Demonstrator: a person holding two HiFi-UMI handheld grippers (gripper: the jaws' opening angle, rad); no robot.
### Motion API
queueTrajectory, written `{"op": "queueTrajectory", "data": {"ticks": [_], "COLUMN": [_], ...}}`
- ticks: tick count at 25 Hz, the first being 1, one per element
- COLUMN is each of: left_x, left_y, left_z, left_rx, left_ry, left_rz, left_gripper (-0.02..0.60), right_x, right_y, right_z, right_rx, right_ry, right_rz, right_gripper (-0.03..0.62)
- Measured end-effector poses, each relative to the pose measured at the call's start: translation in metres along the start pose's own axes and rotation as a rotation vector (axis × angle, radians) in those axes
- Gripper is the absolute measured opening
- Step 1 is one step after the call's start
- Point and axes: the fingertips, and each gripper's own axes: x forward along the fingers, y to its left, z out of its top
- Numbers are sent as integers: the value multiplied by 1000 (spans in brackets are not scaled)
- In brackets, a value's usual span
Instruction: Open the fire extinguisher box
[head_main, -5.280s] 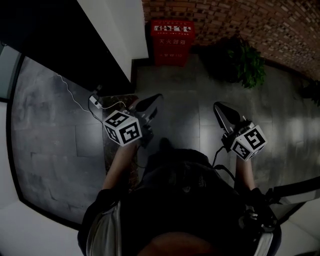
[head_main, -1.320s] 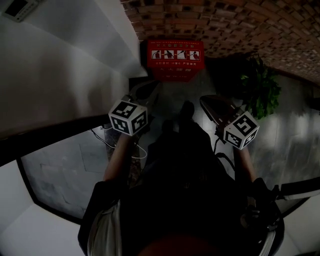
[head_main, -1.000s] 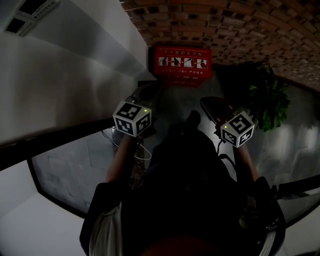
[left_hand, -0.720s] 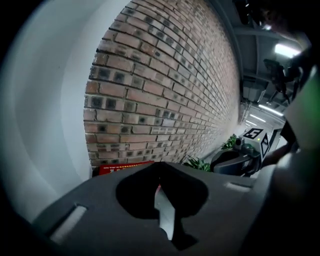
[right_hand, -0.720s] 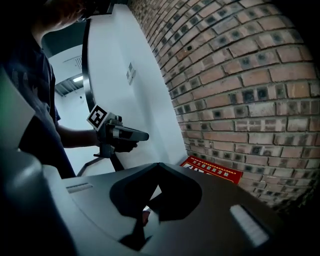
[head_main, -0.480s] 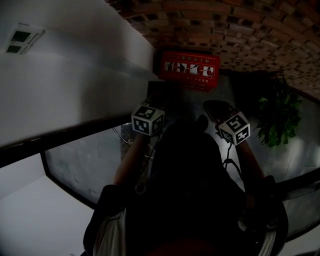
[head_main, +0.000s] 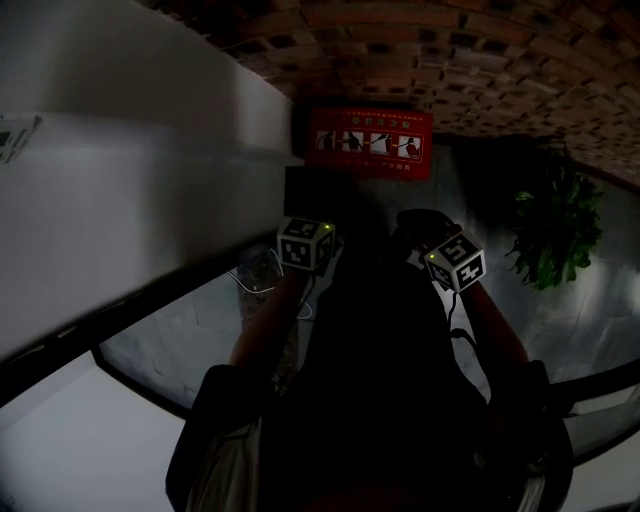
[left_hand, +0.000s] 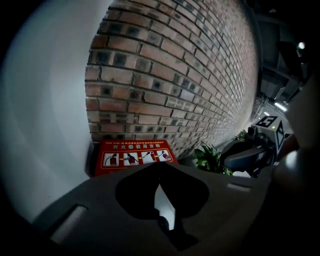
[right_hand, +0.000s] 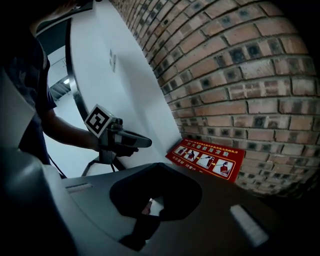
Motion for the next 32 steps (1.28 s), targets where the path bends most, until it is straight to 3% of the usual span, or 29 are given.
{"op": "queueTrajectory", "data": {"ticks": [9, 20, 26, 32], "left_x": [81, 148, 163, 177], "left_y": [48, 113, 134, 143], "left_z": [-76, -115, -121, -125], "left_rx": [-134, -346, -406, -434], "left_ry": [159, 156, 120, 116], "left_rz": [27, 129, 156, 141], "left_gripper": [2, 2, 2, 2], "right_x": [64, 115, 134, 150], "right_y": [-54, -120, -158, -185], "right_z": [-98, -163, -179, -188], "right_rx": [183, 234, 317, 447], "right_ry": [153, 294, 231, 144], "right_rz": [-66, -129, -261, -320], "right_gripper": [2, 1, 1, 0]}}
